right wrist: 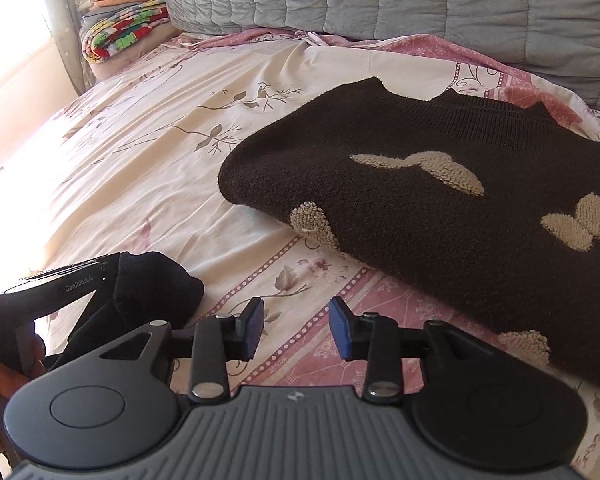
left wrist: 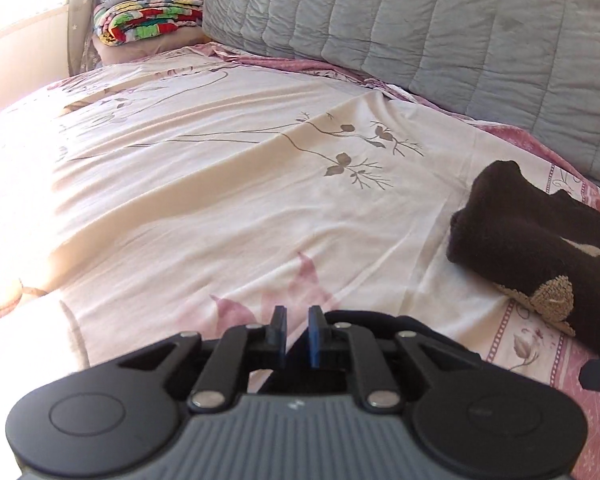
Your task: Fold clothes
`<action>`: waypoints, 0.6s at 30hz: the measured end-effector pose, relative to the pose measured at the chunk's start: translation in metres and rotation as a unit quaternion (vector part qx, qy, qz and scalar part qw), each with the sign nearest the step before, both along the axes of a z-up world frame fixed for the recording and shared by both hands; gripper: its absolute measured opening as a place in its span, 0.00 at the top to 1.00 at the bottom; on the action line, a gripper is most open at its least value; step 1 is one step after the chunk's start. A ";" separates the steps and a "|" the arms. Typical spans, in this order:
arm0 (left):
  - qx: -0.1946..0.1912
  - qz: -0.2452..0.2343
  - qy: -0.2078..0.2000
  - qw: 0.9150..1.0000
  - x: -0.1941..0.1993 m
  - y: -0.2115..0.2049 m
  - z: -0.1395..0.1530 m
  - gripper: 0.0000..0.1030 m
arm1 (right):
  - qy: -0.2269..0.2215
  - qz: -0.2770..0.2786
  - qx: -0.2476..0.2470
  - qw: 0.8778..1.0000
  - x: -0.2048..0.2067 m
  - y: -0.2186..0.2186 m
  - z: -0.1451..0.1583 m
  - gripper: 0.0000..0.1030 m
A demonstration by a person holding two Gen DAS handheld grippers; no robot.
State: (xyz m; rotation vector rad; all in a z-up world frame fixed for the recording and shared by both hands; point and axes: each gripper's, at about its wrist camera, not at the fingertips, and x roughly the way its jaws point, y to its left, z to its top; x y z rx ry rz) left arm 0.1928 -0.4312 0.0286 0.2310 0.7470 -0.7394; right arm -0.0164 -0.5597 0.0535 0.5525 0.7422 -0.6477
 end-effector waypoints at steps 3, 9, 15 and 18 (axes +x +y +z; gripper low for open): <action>-0.015 0.016 0.018 1.000 0.006 0.010 0.003 0.82 | -0.003 0.015 0.010 1.000 0.005 0.002 -0.003 0.60; -0.036 -0.018 0.086 0.995 0.001 0.031 0.013 0.78 | -0.013 0.045 0.038 0.998 0.014 0.009 -0.007 0.60; -0.047 -0.036 0.177 0.982 0.001 0.034 0.005 0.74 | -0.010 0.031 0.028 0.999 0.013 0.010 -0.005 0.59; -0.023 -0.028 0.181 0.983 0.000 0.028 -0.002 0.75 | -0.009 0.029 0.031 0.999 0.013 0.008 -0.006 0.58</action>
